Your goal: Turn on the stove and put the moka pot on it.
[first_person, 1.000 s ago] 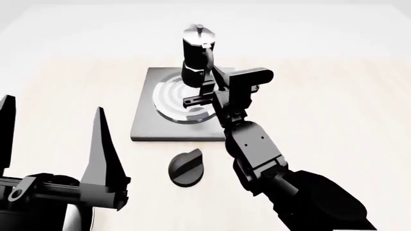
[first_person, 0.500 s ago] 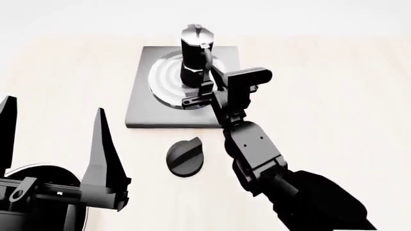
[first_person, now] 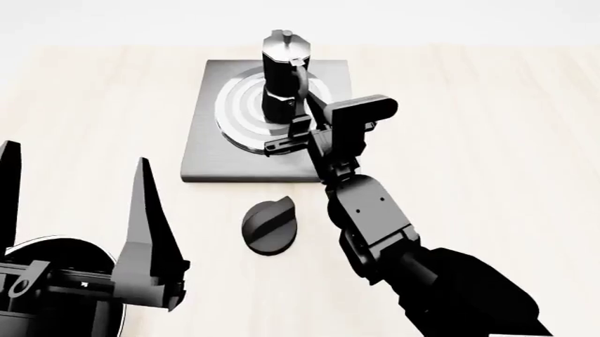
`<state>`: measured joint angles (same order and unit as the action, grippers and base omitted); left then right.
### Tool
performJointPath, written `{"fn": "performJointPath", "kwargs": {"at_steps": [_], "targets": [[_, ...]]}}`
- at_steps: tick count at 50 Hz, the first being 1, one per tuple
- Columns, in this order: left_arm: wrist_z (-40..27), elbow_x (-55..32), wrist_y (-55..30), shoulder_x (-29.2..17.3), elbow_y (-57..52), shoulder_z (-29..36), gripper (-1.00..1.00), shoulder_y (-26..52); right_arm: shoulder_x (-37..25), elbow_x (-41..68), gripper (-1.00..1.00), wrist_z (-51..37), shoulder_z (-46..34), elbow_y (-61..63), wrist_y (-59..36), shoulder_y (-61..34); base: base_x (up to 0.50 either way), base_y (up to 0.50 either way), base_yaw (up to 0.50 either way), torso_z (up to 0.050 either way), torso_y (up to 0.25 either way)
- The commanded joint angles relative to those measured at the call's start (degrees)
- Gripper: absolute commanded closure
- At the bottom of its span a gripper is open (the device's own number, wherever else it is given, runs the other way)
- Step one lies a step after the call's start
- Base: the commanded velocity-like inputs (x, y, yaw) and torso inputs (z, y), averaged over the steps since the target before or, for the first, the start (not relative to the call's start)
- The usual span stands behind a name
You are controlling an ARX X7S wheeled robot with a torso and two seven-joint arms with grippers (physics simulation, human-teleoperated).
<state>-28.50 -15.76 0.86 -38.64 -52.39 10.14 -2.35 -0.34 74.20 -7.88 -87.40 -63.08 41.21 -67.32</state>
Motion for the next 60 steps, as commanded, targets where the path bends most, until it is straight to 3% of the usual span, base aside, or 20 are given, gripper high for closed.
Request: {"fn": "performJointPath", "kwargs": {"at_steps": [1,2,3,33,45,60], "targets": [[0.0,-0.2,0.8,-0.1,0.2,-0.2,-1.0,-0.3,0.3,0.1,1.0,-0.2,-0.3,-0.1,-0.8,0.0,0.0,0.0,0.0,0.0,0.0],[-0.1,-0.2,0.8,-0.1,0.2,-0.2,-1.0,-0.3,0.3,0.0,1.0,-0.5,-0.3,0.0,-0.8,0.0,0.0,0.0,0.0,0.0,0.0],[-0.1,-0.1,0.8,0.0,0.2,-0.2,-1.0,-0.3,0.3,0.3,-1.0,-0.3,-0.3,-0.1,-0.9,0.1,0.0,0.0,0.0,0.0,0.0],[-1.2,-2.1,-2.0,-1.4,-0.8,-1.6,-1.0,2.1,0.2,1.1,-1.0,2.9,0.9,-1.2,3.2,-1.3,0.0,0.0,0.0,0.0,0.0],[-3.1,-9.2,-10.5,-5.2,-2.3,-6.3,-1.0,12.1,-15.9,-6.8,-1.0,-15.2,-2.2,28.6,3.7,-8.3,0.0,0.0,0.0,0.0,0.0],[-5.7,-17.8,-21.3,-9.3,-5.2,-7.3,-1.0,29.9,-28.7,-17.1,-1.0,-30.1,-1.9,53.2,1.7,-17.7,0.0,0.0,0.0,0.0,0.0]]}}
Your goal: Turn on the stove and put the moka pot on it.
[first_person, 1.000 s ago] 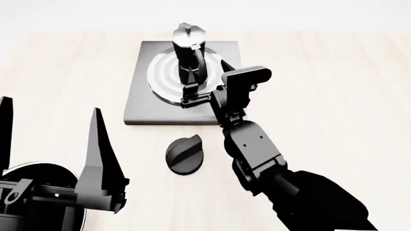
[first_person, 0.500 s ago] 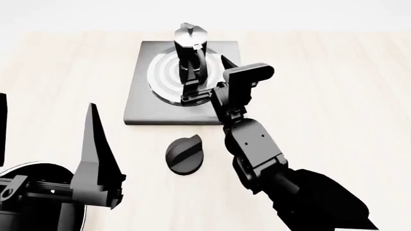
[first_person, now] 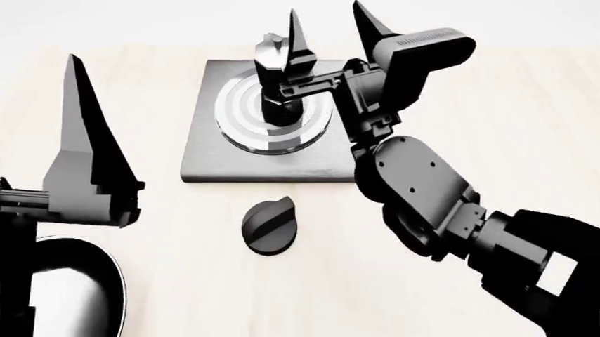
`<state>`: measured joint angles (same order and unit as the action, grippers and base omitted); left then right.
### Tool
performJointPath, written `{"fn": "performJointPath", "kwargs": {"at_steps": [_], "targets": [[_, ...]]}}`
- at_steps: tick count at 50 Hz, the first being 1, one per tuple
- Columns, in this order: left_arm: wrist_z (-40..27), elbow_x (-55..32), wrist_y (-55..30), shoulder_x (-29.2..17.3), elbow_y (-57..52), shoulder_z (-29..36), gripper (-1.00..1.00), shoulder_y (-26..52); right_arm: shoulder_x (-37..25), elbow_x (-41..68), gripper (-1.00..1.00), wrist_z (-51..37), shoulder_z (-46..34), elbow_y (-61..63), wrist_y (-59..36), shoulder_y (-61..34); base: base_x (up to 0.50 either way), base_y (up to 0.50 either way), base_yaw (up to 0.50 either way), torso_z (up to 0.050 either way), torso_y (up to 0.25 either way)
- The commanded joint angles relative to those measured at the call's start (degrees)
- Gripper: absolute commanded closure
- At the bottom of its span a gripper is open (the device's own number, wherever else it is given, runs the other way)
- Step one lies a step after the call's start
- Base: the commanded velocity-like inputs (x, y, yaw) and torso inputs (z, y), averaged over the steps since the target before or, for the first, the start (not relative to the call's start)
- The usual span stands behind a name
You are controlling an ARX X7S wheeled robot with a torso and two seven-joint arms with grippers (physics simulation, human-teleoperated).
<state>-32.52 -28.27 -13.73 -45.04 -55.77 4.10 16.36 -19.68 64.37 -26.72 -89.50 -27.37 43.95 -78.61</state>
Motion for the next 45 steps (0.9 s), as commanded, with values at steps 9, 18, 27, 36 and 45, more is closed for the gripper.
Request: {"fn": "performJointPath", "kwargs": {"at_steps": [9,18,27,36,45], "targets": [[-1.1,-4.9,-7.5,-4.3,-3.1,0.4,-1.0,17.5,-18.5,-17.7,-1.0,-29.3,2.1,33.1,-9.3,-13.4,0.0,0.0,0.0,0.0,0.0],[-1.3,-4.0,-5.9,-6.4,-3.9,3.1,-1.0,20.6,-27.3,-25.6,-1.0,-39.2,2.1,47.4,-19.4,-18.0,0.0,0.0,0.0,0.0,0.0],[-2.7,-4.7,-3.6,-8.7,-4.0,3.2,-1.0,20.4,-37.6,-25.5,-1.0,-42.6,3.1,60.2,-24.3,-21.6,0.0,0.0,0.0,0.0,0.0],[-8.6,-5.7,2.2,-15.5,-4.2,7.6,-1.0,20.8,-45.3,-24.0,-1.0,-44.8,4.7,68.7,-27.8,-24.6,0.0,0.0,0.0,0.0,0.0],[-15.9,-6.4,8.9,-23.4,-4.1,14.9,-1.0,22.9,-49.0,-23.3,-1.0,-44.6,4.8,73.2,-28.6,-24.7,0.0,0.0,0.0,0.0,0.0]]}}
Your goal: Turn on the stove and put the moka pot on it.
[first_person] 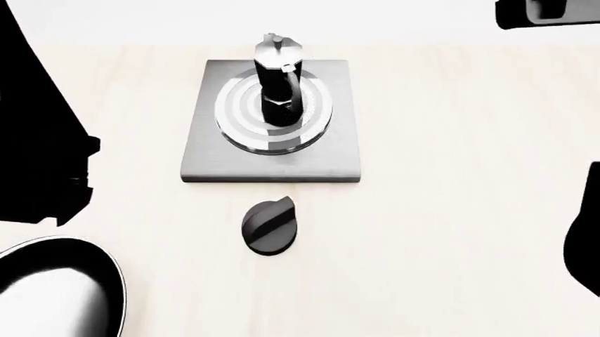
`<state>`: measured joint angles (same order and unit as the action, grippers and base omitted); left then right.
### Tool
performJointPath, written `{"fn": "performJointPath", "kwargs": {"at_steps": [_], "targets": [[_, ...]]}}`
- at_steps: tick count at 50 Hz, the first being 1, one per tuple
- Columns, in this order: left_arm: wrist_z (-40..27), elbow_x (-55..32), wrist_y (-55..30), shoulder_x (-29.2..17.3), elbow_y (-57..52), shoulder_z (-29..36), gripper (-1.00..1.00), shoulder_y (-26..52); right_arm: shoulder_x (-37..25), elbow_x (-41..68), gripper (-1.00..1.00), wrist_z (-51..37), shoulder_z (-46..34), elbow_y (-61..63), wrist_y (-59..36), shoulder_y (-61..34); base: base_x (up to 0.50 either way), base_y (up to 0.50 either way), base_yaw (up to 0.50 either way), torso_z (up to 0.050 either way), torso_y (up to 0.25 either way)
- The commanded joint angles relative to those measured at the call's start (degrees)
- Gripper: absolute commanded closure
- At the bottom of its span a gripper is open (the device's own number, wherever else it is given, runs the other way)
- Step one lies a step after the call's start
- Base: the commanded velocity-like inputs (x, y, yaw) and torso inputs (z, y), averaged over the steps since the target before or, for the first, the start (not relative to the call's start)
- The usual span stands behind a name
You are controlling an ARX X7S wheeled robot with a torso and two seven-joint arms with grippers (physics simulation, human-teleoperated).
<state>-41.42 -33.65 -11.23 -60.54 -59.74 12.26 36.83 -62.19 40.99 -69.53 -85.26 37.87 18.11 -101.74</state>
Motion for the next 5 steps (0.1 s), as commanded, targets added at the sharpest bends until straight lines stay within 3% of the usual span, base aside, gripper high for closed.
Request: {"fn": "performJointPath", "kwargs": {"at_steps": [1,5], "targets": [[-7.6,-0.8,7.0,-8.5,-0.1,7.5,-1.0,2.7,-6.8,-0.2,-1.0,-2.0,0.5,8.3,-3.3,-1.6,0.0,0.0,0.0,0.0,0.0],[-9.4,-0.6,8.4,-10.2,-0.1,10.3,-1.0,4.1,-7.9,-0.7,-1.0,-2.4,0.4,9.0,-2.5,-0.8,0.0,0.0,0.0,0.0,0.0]]}}
